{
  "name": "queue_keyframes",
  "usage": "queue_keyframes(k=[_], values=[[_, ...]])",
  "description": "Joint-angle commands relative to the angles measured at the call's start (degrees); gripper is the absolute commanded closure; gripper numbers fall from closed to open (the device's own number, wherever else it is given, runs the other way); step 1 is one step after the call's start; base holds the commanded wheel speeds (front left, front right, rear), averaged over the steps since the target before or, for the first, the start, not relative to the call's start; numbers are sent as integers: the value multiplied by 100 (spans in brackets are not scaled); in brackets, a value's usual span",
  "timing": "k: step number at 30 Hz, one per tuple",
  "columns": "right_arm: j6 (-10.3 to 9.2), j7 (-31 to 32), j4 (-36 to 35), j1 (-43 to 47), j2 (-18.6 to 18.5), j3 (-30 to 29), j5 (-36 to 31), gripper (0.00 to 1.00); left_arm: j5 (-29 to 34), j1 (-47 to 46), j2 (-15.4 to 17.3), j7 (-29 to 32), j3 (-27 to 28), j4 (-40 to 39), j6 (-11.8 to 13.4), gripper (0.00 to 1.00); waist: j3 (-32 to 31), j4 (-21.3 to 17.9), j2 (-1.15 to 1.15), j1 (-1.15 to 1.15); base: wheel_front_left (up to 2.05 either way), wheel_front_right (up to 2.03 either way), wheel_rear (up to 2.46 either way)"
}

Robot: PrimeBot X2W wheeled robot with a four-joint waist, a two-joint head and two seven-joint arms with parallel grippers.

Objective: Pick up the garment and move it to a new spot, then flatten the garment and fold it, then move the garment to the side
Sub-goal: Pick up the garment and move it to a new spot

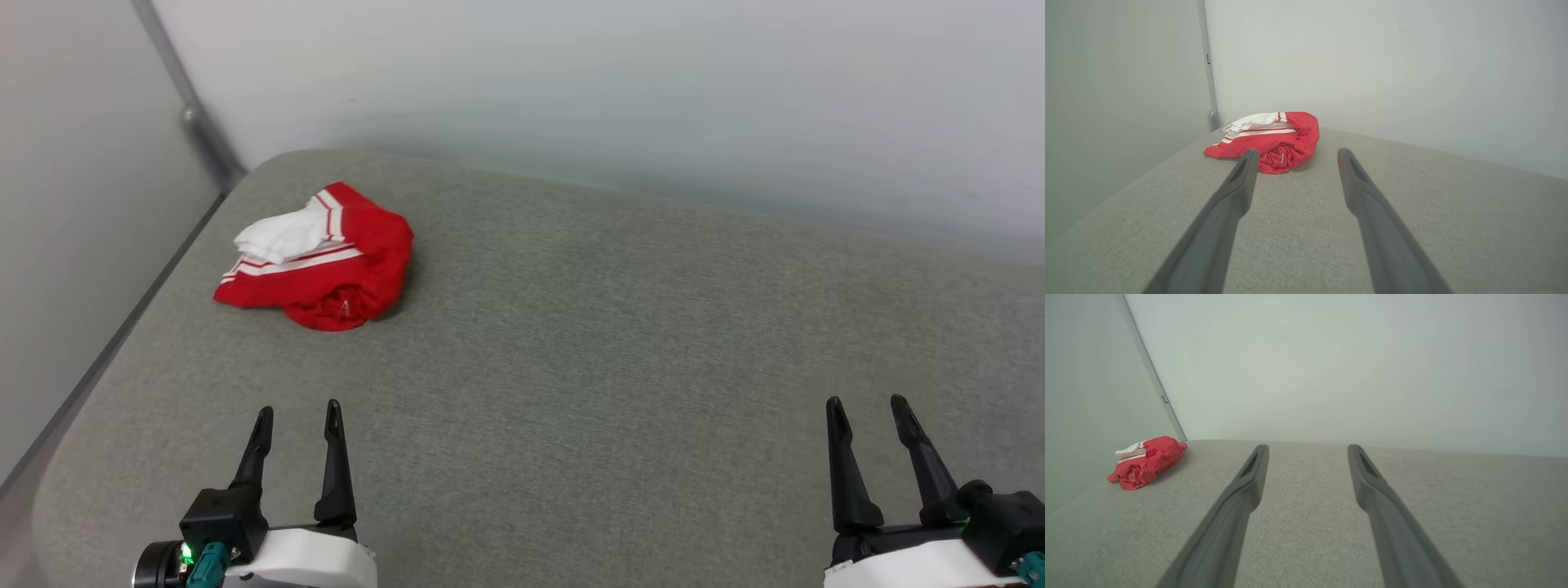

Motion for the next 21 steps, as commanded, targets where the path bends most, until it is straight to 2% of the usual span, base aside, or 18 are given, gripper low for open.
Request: queue_keyframes(k=[1, 4, 5, 10, 16, 21], values=[[-2, -13, -14, -1, 9, -15, -24, 0, -2, -54, -4, -16, 8, 5, 26, 0, 35, 357, 0, 0, 0, 0, 0], [-2, -14, -9, -30, 9, 16, -32, 0, -2, -39, -4, -15, 57, 2, 43, 0, 43, 627, 0, 0, 0, 0, 0], [-2, -14, -15, -37, 9, 34, -23, 0, 10, -20, -4, -16, 112, 8, 34, 0, 40, 873, 0, 0, 0, 0, 0], [-2, -13, -3, -48, 9, 72, -29, 0, 19, 36, -4, -15, 217, 15, 57, 0, 31, 1155, 0, 0, 0, 0, 0], [-2, -14, -19, -101, 9, 100, -67, 0, -28, 30, -4, -15, 354, 24, 18, 0, 77, 1218, 0, 0, 0, 0, 0], [-2, -14, -50, -136, 9, 94, -149, 0, 68, -406, -4, -15, 637, 13, -81, 0, 208, 1114, 0, 0, 0, 0, 0]])
